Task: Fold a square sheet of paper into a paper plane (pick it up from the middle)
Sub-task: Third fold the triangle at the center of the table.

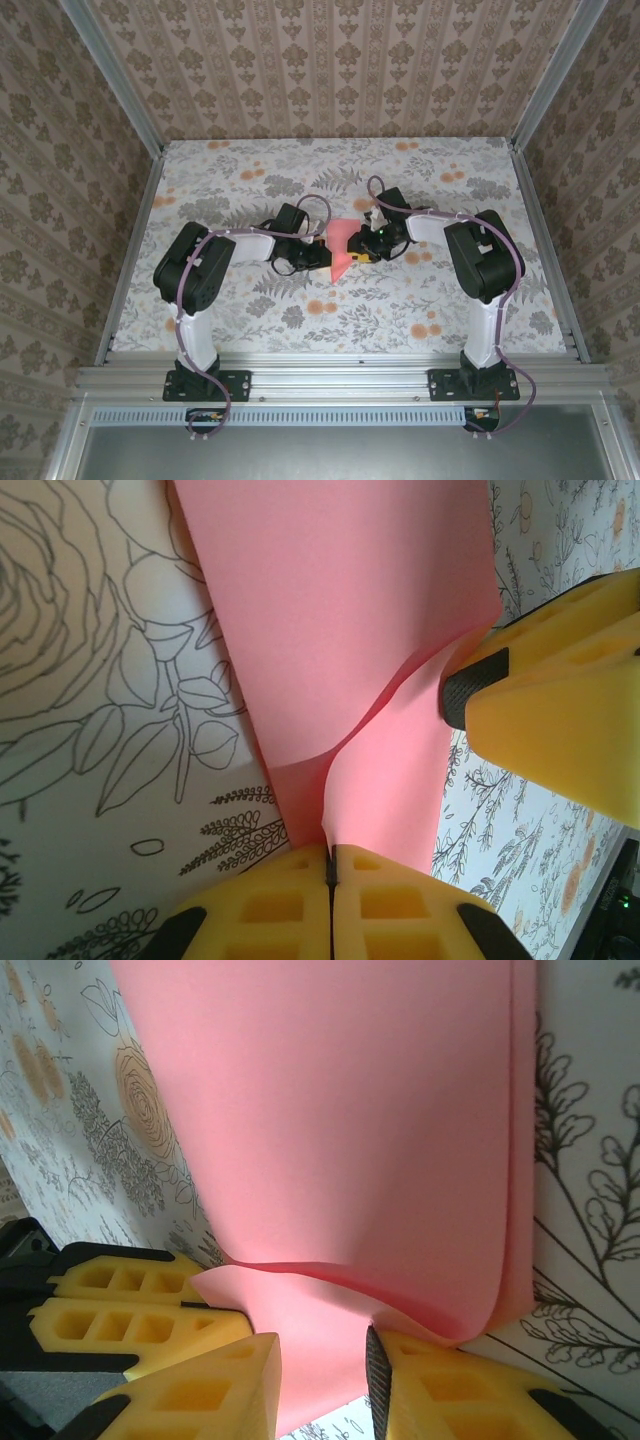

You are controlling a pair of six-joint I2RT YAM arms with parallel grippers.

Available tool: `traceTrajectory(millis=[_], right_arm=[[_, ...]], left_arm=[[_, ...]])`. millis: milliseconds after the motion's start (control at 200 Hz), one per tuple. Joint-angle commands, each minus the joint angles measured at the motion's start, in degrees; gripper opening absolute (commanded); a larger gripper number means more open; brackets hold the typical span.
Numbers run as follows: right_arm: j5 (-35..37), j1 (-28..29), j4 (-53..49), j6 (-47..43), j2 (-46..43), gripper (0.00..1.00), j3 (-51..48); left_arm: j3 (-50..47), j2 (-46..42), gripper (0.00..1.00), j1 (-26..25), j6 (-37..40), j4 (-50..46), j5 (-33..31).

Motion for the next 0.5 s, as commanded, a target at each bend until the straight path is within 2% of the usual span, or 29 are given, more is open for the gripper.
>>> traceTrajectory(millis=[0, 495], right_arm=[[2.93, 0.21, -3.32, -1.7, 1.27, 0.32, 1.17], [7.01, 0.22, -8.07, -3.94, 2.34, 0.32, 1.9]], left_arm=[[0.45, 1.54, 0.07, 0.52, 1.47, -2.48, -1.21], [1.15, 2.24, 0.08, 1.13, 1.67, -3.15, -1.77]])
